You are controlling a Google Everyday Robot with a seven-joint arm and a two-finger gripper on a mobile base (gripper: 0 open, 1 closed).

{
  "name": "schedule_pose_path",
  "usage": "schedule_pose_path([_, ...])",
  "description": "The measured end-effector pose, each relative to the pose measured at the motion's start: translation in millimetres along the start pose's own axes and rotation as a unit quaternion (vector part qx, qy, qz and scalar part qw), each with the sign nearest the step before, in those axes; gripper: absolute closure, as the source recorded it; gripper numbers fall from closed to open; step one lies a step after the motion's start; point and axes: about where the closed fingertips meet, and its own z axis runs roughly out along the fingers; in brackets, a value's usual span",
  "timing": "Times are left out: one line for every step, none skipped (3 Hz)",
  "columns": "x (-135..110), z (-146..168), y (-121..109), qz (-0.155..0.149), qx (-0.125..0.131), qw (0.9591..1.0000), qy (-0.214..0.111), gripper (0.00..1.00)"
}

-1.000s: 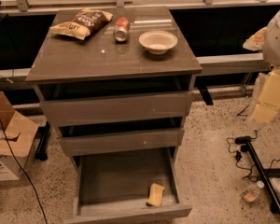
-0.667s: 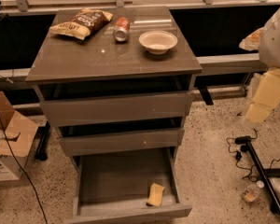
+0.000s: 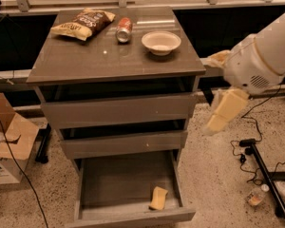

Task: Pick sponge from bottom drawer and place on counter

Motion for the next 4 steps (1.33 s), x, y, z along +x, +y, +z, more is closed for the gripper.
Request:
schedule_pose_path([-15, 42, 3, -0.014, -0.027, 0.9941, -0.104, 0.0])
schedule_pose_path([-16, 89, 9, -0.011, -0.073, 0.9826, -0.17, 0.0])
schedule_pose_path([-15, 96, 10, -0.009, -0.081, 0.981, -0.176, 0.0])
schedule_pose_path([-12, 106, 16, -0.002, -0.095, 0.9797, -0.177, 0.0])
